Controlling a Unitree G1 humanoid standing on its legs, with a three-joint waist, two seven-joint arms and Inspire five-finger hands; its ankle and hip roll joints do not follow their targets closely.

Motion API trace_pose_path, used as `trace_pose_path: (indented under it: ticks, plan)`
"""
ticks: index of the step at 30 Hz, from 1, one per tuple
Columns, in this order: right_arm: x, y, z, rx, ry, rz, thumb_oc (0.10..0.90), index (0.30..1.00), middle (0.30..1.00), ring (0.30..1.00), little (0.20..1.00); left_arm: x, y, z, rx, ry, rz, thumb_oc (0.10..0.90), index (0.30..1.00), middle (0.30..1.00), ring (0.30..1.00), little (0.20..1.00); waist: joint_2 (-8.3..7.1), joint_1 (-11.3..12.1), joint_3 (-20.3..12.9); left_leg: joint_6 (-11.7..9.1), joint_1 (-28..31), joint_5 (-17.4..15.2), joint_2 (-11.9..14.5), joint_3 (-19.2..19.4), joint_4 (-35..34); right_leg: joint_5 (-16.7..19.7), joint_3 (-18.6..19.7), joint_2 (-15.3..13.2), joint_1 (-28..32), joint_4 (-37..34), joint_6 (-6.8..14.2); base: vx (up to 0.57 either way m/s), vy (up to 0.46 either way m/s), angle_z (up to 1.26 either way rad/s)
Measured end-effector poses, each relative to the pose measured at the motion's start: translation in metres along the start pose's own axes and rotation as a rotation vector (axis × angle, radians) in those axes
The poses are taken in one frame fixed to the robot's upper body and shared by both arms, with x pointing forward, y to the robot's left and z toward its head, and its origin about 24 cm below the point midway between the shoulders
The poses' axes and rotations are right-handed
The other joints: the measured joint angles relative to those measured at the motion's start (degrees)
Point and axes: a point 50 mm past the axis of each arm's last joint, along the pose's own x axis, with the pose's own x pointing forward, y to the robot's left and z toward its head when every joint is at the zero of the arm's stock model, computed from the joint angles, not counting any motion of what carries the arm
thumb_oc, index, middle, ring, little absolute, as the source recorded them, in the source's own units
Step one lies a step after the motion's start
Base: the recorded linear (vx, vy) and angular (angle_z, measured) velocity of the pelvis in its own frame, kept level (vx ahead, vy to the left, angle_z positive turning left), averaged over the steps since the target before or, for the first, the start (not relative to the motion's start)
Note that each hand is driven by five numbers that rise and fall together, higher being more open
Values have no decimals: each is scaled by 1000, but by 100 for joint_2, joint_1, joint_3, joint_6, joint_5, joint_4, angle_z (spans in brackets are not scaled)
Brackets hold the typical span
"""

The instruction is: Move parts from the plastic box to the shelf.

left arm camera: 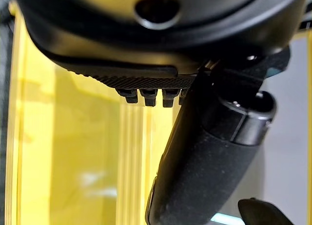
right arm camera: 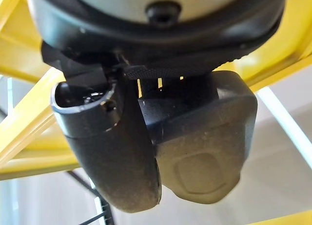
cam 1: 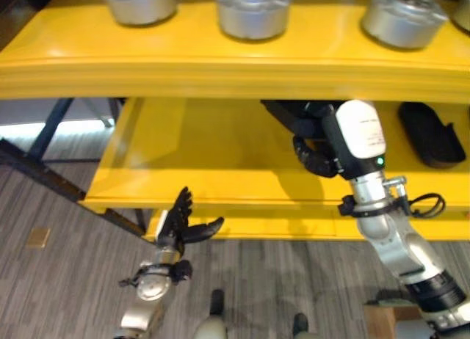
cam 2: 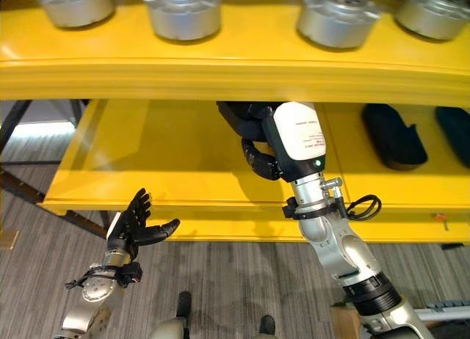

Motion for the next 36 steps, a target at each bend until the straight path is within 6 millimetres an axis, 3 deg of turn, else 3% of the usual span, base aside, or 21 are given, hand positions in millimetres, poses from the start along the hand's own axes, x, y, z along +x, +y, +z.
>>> trace_pose_path:
  ticks: [7,12,14,17,24,26,27,29,36]
  plan:
    - [13,-3,3,-9,-12,-14,400,300,300,300,300,-6,1,-2,0,6,-3,900,1000,1000,1000,1000,-149,299,-27,-38,-288,85,-49,-165,69,15,-1,-4,-160,-1,29,-6,72,12]
    - [26,2,5,8,-12,-22,400,300,300,300,300,-10,6,-3,16,14,4,900,1000,1000,1000,1000,-261,348,-52,-40,-419,90,-54,-161,150,7,-4,-3,-249,-2,61,-39,19,0]
    - [39,2,4,-2,-12,-37,400,300,300,300,300,-9,8,-2,33,14,3,900,1000,1000,1000,1000,-303,373,-69,-60,-619,113,-52,-191,213,-13,2,-2,-395,-3,265,-89,10,6]
    - [43,7,-2,-9,10,-20,400,300,300,300,300,-11,9,-4,34,22,5,900,1000,1000,1000,1000,-301,457,-69,-60,-713,123,-54,-232,285,-22,-12,10,-431,-4,347,-115,9,8]
    - [49,34,-30,-50,152,84,400,300,300,300,300,-11,12,-3,56,23,1,900,1000,1000,1000,1000,-178,502,10,-19,-1261,131,-114,-246,544,50,21,-37,-929,78,376,-109,23,0]
    - [60,35,-35,-54,174,83,400,300,300,300,300,-8,14,2,76,3,-6,900,1000,1000,1000,1000,-19,483,133,2,-1428,117,-112,-237,671,45,48,-40,-1074,165,383,-92,48,-8]
    - [71,30,-40,-61,205,63,400,300,300,300,300,-2,12,9,78,-26,-13,900,1000,1000,1000,1000,191,503,320,22,-1597,106,-118,-231,796,67,117,-43,-1222,243,400,-65,41,-7]
    - [74,29,-45,-57,241,54,400,300,300,300,300,1,11,14,77,-45,-18,900,1000,1000,1000,1000,296,523,440,51,-1694,83,-120,-188,866,75,169,-58,-1336,297,413,-33,23,-11]
    - [80,39,-55,-26,340,51,400,300,300,300,300,10,0,24,75,-93,-48,900,1000,1000,1000,1000,245,570,677,61,-1848,65,-128,-143,921,93,206,-79,-1511,332,441,-11,10,-4]
